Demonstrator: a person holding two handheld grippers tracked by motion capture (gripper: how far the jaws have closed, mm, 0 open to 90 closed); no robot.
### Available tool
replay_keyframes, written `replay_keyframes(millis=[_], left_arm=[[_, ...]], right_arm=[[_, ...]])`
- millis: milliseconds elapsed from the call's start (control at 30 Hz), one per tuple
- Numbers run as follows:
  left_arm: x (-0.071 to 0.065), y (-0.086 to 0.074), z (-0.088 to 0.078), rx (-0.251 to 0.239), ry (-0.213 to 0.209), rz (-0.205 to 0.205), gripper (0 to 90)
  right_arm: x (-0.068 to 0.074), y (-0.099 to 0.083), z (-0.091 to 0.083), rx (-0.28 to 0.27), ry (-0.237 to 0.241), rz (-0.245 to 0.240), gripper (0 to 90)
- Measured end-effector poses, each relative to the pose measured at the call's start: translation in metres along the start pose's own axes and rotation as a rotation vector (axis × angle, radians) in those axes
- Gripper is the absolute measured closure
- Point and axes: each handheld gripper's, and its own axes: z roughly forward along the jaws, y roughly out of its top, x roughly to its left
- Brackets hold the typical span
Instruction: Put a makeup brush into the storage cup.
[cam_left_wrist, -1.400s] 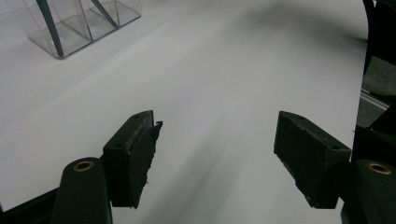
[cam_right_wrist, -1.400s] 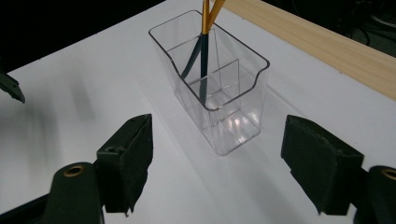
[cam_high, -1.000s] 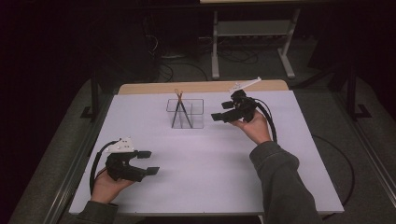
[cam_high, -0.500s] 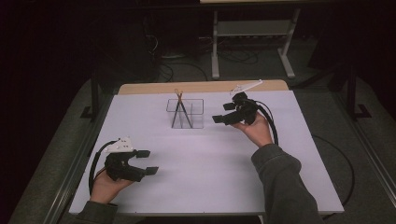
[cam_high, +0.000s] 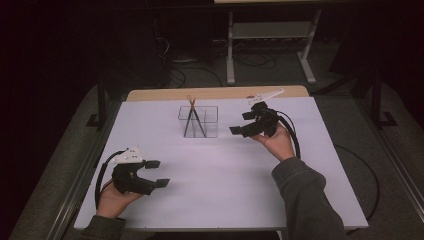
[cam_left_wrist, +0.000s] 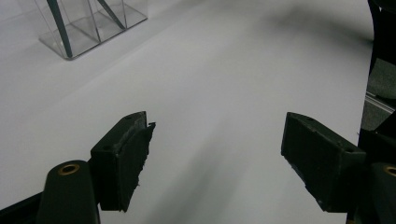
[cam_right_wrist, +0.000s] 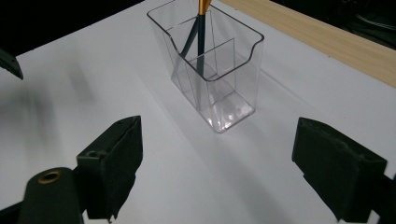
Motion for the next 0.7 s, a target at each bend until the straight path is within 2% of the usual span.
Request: replay_keyframes(millis=[700], left_arm=[[0.001, 0.000, -0.001, -0.006, 0.016, -0.008, 17.9]], right_arm=[[0.004, -0.018, -0.013, -0.007, -0.023, -0.003, 14.1]])
